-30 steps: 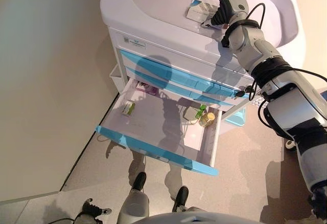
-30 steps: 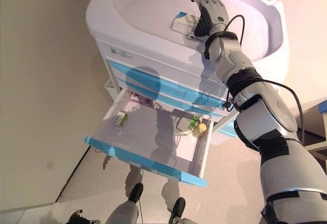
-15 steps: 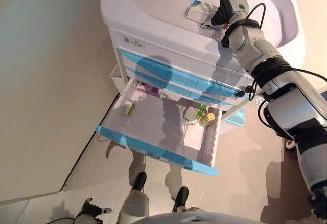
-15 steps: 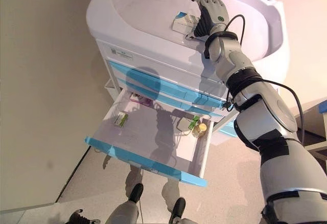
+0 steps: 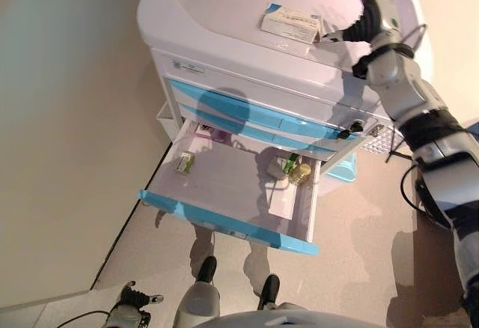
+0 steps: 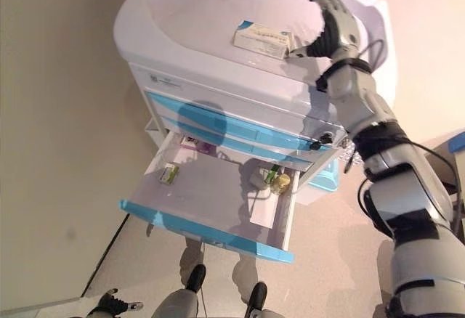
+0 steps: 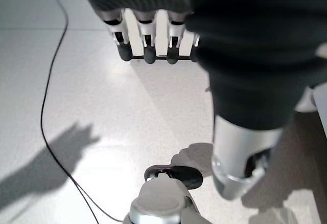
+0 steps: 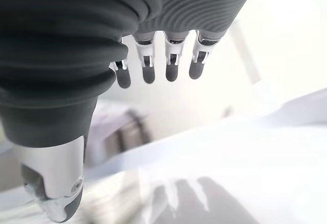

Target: Open the drawer and pick up the medicine

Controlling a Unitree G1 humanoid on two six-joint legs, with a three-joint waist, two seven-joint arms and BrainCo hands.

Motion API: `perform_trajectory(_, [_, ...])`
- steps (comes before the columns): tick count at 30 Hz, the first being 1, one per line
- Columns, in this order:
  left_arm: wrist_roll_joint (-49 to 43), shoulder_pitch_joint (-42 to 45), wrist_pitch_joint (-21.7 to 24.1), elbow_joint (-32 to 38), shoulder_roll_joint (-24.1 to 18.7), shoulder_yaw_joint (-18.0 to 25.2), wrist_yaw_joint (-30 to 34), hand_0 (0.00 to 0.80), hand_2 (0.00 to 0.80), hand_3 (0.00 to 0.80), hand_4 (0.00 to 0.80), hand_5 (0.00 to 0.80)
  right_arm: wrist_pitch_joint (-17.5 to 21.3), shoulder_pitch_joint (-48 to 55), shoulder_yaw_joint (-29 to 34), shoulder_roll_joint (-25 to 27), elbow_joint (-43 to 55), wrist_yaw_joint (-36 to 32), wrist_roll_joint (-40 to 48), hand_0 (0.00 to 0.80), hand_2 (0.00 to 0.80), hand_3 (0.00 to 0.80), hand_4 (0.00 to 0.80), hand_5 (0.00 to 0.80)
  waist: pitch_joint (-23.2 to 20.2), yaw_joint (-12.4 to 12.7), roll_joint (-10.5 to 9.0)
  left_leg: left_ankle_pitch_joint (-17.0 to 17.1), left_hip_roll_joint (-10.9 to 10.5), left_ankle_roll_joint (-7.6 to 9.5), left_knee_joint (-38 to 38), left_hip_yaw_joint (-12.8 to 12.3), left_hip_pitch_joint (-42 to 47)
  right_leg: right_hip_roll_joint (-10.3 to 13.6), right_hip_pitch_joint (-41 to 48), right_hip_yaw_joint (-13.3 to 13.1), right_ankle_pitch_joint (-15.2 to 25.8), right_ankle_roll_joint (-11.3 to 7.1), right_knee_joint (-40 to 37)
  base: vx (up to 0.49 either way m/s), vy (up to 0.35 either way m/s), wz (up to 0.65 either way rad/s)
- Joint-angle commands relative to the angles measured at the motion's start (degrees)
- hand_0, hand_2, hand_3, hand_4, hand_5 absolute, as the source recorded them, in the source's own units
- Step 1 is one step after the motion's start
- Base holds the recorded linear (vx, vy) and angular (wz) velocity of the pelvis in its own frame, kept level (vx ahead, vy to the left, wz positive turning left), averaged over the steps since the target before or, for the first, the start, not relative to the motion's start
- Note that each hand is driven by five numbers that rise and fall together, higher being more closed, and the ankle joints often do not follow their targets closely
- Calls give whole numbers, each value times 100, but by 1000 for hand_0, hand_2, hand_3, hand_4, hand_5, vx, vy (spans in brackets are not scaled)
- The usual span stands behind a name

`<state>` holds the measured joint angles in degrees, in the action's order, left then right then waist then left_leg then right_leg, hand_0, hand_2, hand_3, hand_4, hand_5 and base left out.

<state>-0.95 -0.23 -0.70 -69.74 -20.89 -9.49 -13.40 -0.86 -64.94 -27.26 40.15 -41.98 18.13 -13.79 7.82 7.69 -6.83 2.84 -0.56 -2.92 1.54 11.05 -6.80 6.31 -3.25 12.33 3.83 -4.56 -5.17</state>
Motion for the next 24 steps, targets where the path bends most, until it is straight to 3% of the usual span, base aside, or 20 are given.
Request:
perform_trajectory(1, [55, -42, 27, -274, -31, 170, 52, 0, 0, 0, 0, 0, 130, 405, 259, 429, 499, 263, 183, 0, 0, 0, 0, 0, -325, -160, 43, -21, -148, 178, 213, -100, -36, 40, -159, -103, -34, -316, 335, 9, 4, -9])
perform_trajectory(7, [-52, 59, 2, -194, 36, 371, 141, 0, 0, 0, 0, 0, 247, 1761, 1248, 621, 1388, 288, 202, 0, 0, 0, 0, 0, -431, -332, 146, -67, -101, 175, 227, -207, 75, 16, -93, -172, -52, -320, 304, 12, -8, -17])
perform_trajectory(14, [-166, 162, -49, -130, 107, 522, 213, 0, 0, 0, 0, 0, 326, 3136, 2415, 490, 2205, 419, 291, 0, 0, 0, 0, 0, -576, -476, 253, -124, -58, 165, 256, -312, 222, -14, 32, -231, -75, -311, 247, 14, -14, -10])
perform_trajectory(24, [-271, 313, -97, -72, 169, 718, 236, 0, 0, 0, 0, 0, 372, 4433, 3435, 153, 2606, 520, 434, 0, 0, 0, 0, 0, -703, -606, 381, -172, -36, 166, 271, -409, 357, -18, 134, -288, -86, -308, 209, 4, -4, -4])
